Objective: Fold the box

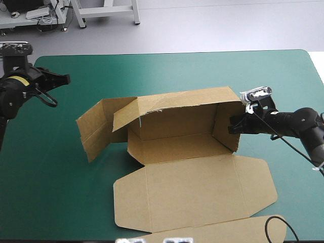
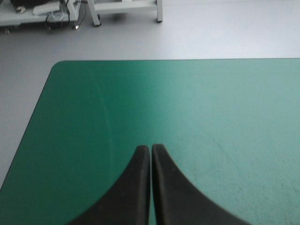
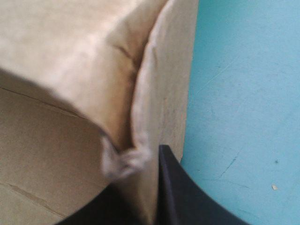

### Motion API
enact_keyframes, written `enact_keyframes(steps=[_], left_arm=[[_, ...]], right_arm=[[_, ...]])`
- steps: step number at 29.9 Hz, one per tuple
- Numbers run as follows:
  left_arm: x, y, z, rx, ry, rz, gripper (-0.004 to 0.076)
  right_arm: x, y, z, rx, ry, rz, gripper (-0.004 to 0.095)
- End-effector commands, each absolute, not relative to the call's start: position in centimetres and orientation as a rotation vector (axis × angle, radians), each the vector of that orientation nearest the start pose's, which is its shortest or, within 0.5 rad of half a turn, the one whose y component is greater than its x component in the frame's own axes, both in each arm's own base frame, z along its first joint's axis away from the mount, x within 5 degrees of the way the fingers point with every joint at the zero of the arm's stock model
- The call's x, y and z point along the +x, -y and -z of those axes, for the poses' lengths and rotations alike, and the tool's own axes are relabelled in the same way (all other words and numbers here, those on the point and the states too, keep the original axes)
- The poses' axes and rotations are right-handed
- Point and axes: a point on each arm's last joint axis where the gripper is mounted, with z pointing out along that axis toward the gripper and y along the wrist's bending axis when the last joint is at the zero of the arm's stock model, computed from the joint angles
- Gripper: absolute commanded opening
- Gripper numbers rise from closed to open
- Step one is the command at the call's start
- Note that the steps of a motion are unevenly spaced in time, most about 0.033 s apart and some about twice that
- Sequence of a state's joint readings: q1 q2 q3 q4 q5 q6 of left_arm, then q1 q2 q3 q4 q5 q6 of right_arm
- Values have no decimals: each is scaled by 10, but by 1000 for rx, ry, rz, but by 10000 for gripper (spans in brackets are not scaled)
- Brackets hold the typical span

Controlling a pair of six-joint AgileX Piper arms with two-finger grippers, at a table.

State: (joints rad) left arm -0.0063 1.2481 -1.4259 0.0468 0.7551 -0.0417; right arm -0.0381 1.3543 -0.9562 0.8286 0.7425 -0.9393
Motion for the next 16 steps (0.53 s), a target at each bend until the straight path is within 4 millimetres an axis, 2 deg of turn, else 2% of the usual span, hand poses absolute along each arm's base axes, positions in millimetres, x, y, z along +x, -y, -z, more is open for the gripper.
enact_keyframes(steps=[1,4,10,14,16], left_arm=[[258,-22,-459,-91,-2021,39,-2],[262,-34,-443,-116,-2109,80,-2],[269,-44,-409,-169,-2218,98,-2],[269,-44,-394,-155,-2263,97,-2],[268,-43,-390,-147,-2281,102,-2]], right_arm=[[269,-55,-319,-528,-2293,-541,1],[270,-70,-333,-465,-2305,-582,2],[267,-79,-353,-317,-2412,-529,2],[274,-76,-349,-234,-2502,-483,2],[282,-77,-339,-216,-2548,-484,2]])
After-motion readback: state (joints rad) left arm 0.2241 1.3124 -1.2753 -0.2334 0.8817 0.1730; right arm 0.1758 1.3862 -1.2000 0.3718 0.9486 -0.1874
